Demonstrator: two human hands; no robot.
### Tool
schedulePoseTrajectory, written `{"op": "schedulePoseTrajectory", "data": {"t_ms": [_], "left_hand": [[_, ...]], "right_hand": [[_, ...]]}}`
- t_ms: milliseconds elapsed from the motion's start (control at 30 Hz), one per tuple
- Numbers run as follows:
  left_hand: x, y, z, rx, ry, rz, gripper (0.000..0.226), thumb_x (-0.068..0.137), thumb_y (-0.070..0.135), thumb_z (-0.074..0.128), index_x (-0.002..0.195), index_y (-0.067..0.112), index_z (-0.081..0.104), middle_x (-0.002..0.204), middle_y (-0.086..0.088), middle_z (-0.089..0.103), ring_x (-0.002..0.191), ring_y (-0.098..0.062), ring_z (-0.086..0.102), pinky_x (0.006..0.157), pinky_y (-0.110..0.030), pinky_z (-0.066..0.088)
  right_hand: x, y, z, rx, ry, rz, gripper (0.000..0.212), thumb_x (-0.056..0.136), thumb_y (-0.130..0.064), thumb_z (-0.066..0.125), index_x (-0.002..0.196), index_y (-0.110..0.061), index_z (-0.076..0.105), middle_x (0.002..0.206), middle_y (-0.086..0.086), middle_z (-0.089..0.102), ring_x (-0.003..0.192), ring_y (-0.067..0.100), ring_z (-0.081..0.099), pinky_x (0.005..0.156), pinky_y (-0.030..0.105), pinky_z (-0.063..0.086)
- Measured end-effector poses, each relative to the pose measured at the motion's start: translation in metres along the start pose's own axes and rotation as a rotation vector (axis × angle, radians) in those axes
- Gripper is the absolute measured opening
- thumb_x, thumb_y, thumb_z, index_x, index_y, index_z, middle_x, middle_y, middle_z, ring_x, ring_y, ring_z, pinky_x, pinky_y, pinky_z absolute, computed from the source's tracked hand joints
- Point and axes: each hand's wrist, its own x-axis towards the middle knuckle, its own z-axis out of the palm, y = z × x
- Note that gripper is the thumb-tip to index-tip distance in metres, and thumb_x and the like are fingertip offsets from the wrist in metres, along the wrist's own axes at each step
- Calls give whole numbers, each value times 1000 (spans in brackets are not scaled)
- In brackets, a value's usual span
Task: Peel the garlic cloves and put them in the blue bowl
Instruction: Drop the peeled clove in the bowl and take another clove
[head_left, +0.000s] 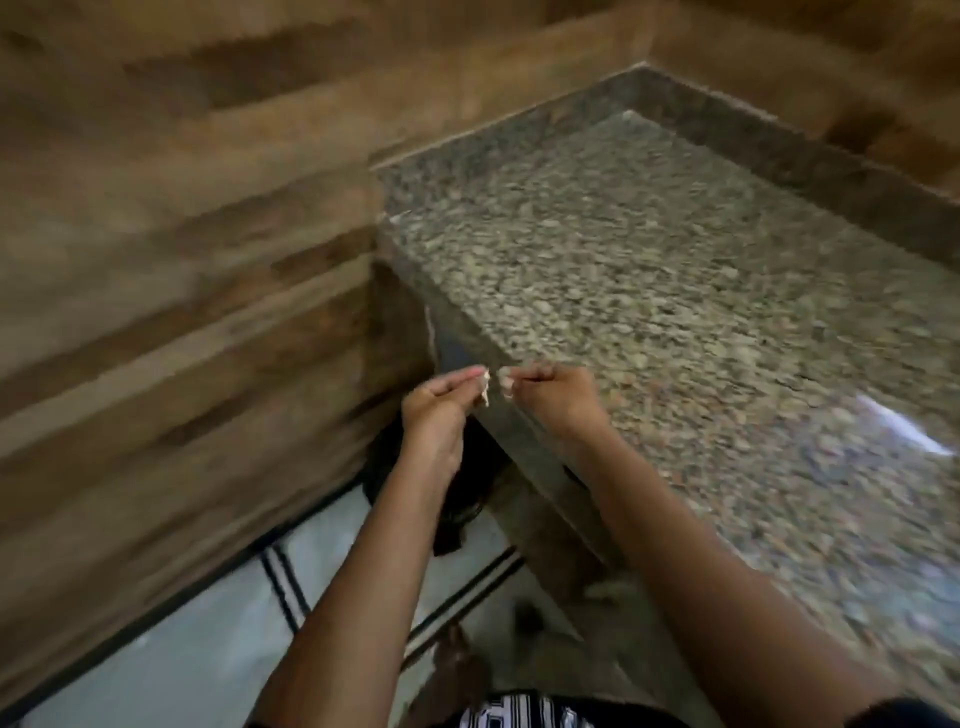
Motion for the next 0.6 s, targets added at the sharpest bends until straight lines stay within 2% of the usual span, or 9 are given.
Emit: {"op": "schedulePoseTrajectory", "data": {"t_ms": [67, 133, 233, 300, 367, 400, 467, 533, 600], "left_hand": [[26, 3, -26, -19, 51, -13, 17, 84, -8, 60, 77, 6, 66, 60, 2, 69, 60, -7, 64, 61, -14, 51], [53, -1, -52, -22, 112, -30, 16, 84, -7, 60, 79, 6, 66, 62, 2, 69, 64, -9, 64, 62, -14, 51], [91, -23, -89, -30, 204, -87, 13, 86, -5, 58, 85, 5, 67, 78, -6, 66, 74, -14, 62, 69, -16, 51], [114, -40, -110, -51, 277, -148, 13, 87, -5, 57, 96, -2, 66, 84, -9, 64, 78, -17, 61, 74, -19, 50], [140, -57, -126, -46, 340, -208, 11, 86, -4, 59, 91, 1, 67, 91, -15, 67, 80, -21, 62, 75, -21, 50], [152, -67, -132, -28, 385, -238, 10, 85, -2, 62, 83, 6, 68, 95, -17, 68, 76, -20, 62, 72, -19, 50], [175, -85, -143, 57, 484, -337, 8, 82, 8, 69, 77, 13, 66, 89, -14, 69, 68, -15, 61, 61, -13, 50], [190, -103, -153, 103, 532, -465, 10, 79, 19, 72, 80, 12, 66, 81, -10, 67, 72, -18, 62, 59, -17, 48], [202, -124, -161, 84, 547, -542, 15, 79, 22, 72, 76, 11, 63, 79, -5, 64, 76, -19, 62, 63, -21, 46]], "right_hand": [[19, 6, 34, -3, -41, 36, 13, 83, 9, 60, 78, -1, 66, 53, -6, 65, 52, 2, 61, 54, 12, 47], [42, 19, 62, -23, -70, 71, 15, 82, 10, 62, 76, -3, 66, 63, 4, 65, 58, 10, 62, 59, 18, 50], [78, 50, 94, -63, -118, 92, 11, 81, 8, 64, 77, -2, 66, 69, 6, 63, 66, 14, 60, 66, 21, 52], [105, 78, 113, -117, -112, 156, 13, 80, 5, 66, 74, -6, 66, 74, 7, 64, 77, 20, 61, 78, 31, 52], [133, 109, 127, -169, -82, 217, 14, 78, 4, 69, 72, -9, 67, 80, 9, 65, 83, 24, 61, 85, 38, 52], [147, 124, 132, -188, -81, 239, 9, 78, 5, 69, 79, -4, 69, 83, 11, 66, 82, 24, 61, 84, 38, 52], [172, 152, 137, -201, -124, 296, 18, 81, 8, 62, 99, 5, 66, 81, 9, 64, 75, 19, 60, 75, 31, 52], [191, 177, 139, -245, -176, 343, 23, 84, 10, 56, 105, 6, 63, 77, 1, 60, 70, 11, 57, 67, 21, 49], [207, 199, 142, -272, -193, 393, 23, 84, 10, 55, 103, 2, 64, 77, 0, 58, 69, 9, 55, 64, 19, 48]]}}
